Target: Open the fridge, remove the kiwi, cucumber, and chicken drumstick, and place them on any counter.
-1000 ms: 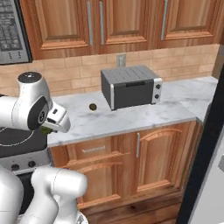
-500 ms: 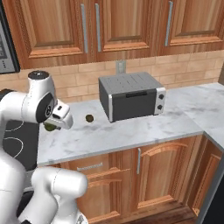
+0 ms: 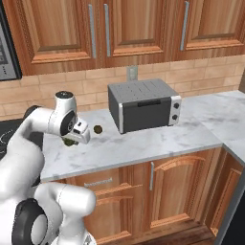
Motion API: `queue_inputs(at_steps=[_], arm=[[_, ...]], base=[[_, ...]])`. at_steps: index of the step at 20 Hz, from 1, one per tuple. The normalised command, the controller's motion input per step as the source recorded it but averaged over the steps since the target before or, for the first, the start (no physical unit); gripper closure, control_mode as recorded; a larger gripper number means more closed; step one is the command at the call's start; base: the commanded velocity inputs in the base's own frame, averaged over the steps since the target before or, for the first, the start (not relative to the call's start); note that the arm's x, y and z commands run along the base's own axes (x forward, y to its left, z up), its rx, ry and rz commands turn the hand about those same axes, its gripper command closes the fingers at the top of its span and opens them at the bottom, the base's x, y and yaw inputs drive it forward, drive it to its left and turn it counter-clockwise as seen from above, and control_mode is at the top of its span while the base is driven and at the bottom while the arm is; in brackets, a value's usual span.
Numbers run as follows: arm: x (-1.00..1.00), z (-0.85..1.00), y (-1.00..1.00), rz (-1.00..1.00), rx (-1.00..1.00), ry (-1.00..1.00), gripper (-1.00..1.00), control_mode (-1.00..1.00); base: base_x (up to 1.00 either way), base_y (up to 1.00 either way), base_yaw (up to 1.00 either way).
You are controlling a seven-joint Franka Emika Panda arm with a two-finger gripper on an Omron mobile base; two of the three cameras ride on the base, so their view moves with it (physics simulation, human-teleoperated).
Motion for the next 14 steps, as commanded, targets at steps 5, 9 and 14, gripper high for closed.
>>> queue_inputs(at_steps=[5,9,14], arm=[[1.00,-0.97,0.10,0.00,-0.01,0.01,1.00,-1.00],[0.66,-0.70,0.13,0.00,-0.11,-0.15,1.00,-1.00],[0.81,-0.38,0.07,0.00,-0.10,-0.12,1.00,-1.00]], base=[[0.00,0.00,0.00],[0.00,0.00,0.00],[0.00,0.00,0.00]])
